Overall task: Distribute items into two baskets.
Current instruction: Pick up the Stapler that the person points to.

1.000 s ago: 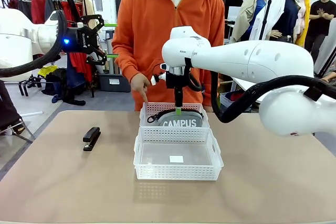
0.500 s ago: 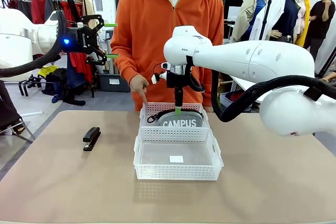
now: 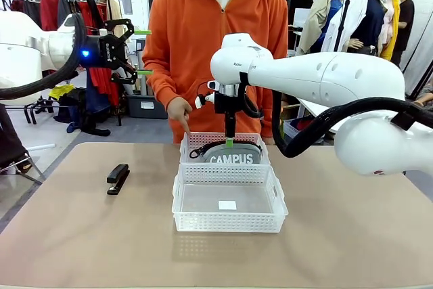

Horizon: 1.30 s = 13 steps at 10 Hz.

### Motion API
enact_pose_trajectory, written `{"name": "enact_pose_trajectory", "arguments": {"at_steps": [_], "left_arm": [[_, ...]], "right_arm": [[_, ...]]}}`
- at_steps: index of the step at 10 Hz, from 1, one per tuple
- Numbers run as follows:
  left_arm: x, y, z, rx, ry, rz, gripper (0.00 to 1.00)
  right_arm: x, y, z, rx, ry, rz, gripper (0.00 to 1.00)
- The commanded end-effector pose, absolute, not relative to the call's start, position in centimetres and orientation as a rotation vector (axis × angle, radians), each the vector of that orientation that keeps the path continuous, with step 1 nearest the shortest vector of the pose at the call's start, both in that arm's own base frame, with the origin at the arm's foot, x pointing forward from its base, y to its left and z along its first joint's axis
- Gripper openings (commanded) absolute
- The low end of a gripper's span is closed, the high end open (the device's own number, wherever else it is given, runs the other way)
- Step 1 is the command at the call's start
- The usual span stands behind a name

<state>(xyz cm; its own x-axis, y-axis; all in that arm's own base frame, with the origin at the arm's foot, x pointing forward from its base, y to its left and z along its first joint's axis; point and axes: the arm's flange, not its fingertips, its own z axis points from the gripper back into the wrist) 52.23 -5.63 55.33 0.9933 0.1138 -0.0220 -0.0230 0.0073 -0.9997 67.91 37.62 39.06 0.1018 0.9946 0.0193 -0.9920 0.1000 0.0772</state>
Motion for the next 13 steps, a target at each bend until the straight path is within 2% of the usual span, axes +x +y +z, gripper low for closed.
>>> {"name": "enact_pose_trajectory", "arguments": {"at_steps": [1, 5, 7, 8, 11, 13], "left_arm": [[52.2, -5.5, 55.5, -1.564, -0.076, 0.107, 1.0], [52.2, -5.5, 55.5, -1.564, -0.076, 0.107, 1.0], [52.2, -5.5, 55.5, -1.564, -0.076, 0.107, 1.0], [52.2, -5.5, 55.5, -1.564, -0.076, 0.107, 1.0], [52.2, -5.5, 55.5, -1.564, -0.076, 0.107, 1.0], [52.2, -5.5, 55.5, -1.564, -0.076, 0.107, 1.0]], "right_arm": [[67.9, 37.7, 39.3, 0.057, 0.038, 1.471, 1.0], [67.9, 37.6, 39.1, 0.077, 0.041, 1.469, 1.0], [67.2, 35.1, 42.3, 0.161, 0.026, 1.379, 1.0], [66.6, 34.1, 43.9, 0.249, 0.046, 1.199, 1.0], [65.0, 29.2, 47.3, 0.405, 0.134, 1.015, 1.0], [63.2, 24.6, 49.5, 0.527, 0.154, 0.811, 1.0]]}}
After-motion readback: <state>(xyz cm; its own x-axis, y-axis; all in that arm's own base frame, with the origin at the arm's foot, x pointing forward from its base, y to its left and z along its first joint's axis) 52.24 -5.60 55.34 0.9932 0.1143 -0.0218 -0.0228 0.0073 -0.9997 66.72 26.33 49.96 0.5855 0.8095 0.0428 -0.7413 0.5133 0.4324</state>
